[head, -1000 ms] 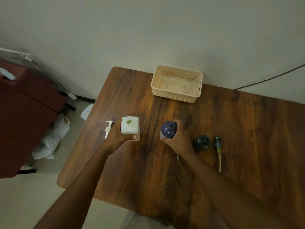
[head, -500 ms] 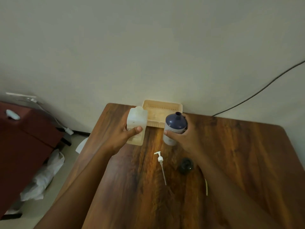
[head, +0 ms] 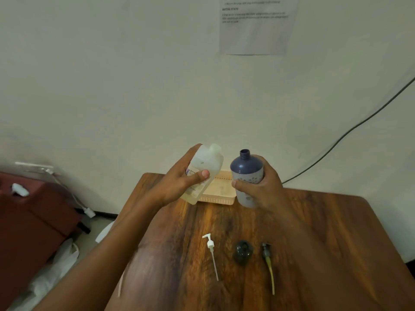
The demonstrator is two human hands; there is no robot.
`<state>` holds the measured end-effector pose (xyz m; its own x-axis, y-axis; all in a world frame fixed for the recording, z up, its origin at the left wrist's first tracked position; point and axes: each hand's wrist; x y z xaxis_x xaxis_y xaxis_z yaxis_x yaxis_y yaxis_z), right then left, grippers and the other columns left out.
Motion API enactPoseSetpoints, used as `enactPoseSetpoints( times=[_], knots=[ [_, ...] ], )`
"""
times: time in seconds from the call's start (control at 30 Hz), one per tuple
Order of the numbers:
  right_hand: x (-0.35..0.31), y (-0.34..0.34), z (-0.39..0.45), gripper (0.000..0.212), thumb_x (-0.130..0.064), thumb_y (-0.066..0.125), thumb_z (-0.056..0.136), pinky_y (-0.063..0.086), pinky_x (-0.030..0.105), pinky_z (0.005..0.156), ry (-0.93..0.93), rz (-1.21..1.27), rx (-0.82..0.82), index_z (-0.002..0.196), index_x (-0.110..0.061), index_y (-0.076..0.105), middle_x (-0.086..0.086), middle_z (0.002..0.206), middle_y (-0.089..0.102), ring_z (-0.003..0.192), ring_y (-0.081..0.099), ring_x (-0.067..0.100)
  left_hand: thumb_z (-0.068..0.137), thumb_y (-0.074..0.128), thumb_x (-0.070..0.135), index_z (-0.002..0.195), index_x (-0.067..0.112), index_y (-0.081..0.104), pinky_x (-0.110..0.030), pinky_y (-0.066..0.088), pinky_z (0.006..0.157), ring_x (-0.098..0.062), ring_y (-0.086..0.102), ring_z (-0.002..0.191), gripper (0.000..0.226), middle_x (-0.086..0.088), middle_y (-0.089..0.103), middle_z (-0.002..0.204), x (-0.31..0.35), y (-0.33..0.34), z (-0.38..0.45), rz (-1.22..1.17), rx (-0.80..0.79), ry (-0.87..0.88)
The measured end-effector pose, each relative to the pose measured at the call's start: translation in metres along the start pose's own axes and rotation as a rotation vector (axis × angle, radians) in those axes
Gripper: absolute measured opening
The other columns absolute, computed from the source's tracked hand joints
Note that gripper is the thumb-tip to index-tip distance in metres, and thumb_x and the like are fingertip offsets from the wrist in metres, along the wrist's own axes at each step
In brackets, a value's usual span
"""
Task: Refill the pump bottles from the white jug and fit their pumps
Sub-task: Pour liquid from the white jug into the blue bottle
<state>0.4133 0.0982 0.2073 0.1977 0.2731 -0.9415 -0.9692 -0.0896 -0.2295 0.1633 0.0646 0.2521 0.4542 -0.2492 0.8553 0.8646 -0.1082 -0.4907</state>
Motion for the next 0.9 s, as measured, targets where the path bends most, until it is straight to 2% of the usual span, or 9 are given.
enactPoseSetpoints(
  times=[0.1,0.17,0.33,0.43,0.6,0.77,0.9],
  knots=[
    [-0.011,-0.009,-0.004,0.067,-0.036,0.093,0.059,0.053,0.014,0.068,-0.009,-0.023,-0.013,0.115,-0.047,0.058,-0.026,0.105,0.068,0.097,0.066,0.001,0.091,0.064,0.054,0.144,0.051,0.038,-0.017,0.057,0.084,-0.001,0.064,0.110,0.059,0.025,0.061,0.118,0.009,-0.002,0.005,0.015,-0.045,0.036],
    [-0.017,-0.014,-0.005,0.065,-0.026,0.094,0.063,0.052,0.011,0.068,-0.026,-0.046,-0.018,0.114,-0.044,0.058,-0.029,0.104,0.067,0.096,0.065,-0.001,0.089,0.063,0.059,0.147,0.046,0.038,-0.021,0.059,0.086,-0.003,0.064,0.111,0.064,0.021,0.060,0.121,0.015,-0.003,0.008,0.043,-0.063,0.070],
    [-0.032,-0.025,-0.009,0.067,-0.047,0.088,0.058,0.054,0.012,0.069,-0.040,-0.130,-0.057,0.117,-0.046,0.056,-0.024,0.105,0.066,0.098,0.064,0.001,0.089,0.065,0.057,0.150,0.036,0.038,-0.022,0.058,0.079,-0.010,0.065,0.111,0.069,0.015,0.059,0.125,0.026,-0.007,0.014,0.089,-0.112,0.129],
    [-0.036,-0.030,-0.011,0.069,-0.045,0.090,0.061,0.053,0.013,0.068,-0.040,-0.159,-0.068,0.121,-0.044,0.055,-0.023,0.106,0.066,0.097,0.063,-0.002,0.090,0.066,0.054,0.149,0.033,0.039,-0.023,0.057,0.079,-0.014,0.065,0.110,0.068,0.009,0.059,0.125,0.031,-0.008,0.017,0.097,-0.135,0.163],
    [-0.041,-0.032,-0.015,0.075,-0.055,0.084,0.054,0.058,0.022,0.074,-0.048,-0.160,-0.063,0.122,-0.040,0.057,-0.017,0.108,0.068,0.097,0.066,0.004,0.091,0.067,0.046,0.150,0.029,0.039,-0.021,0.055,0.080,-0.016,0.063,0.112,0.067,0.005,0.058,0.128,0.036,-0.006,0.020,0.115,-0.156,0.186],
    [-0.044,-0.033,-0.019,0.070,-0.058,0.084,0.054,0.056,0.018,0.073,-0.054,-0.175,-0.048,0.117,-0.049,0.054,-0.023,0.108,0.066,0.098,0.064,0.001,0.090,0.067,0.044,0.147,0.025,0.042,-0.021,0.056,0.081,-0.018,0.062,0.114,0.065,0.002,0.057,0.128,0.039,-0.004,0.020,0.121,-0.173,0.231],
    [-0.043,-0.035,-0.021,0.072,-0.055,0.086,0.057,0.059,0.025,0.078,-0.051,-0.182,-0.038,0.121,-0.044,0.055,-0.020,0.110,0.066,0.099,0.065,0.004,0.090,0.066,0.046,0.147,0.023,0.042,-0.024,0.058,0.083,-0.020,0.062,0.117,0.066,0.002,0.056,0.130,0.042,-0.005,0.022,0.134,-0.188,0.257]
  ],
)
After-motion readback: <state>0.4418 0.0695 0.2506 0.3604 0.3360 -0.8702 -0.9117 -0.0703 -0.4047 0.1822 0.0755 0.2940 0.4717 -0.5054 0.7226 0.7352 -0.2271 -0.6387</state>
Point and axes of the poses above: each hand's wrist, its own z-axis towards the middle knuckle, its own y-axis out of the palm, x = y × z
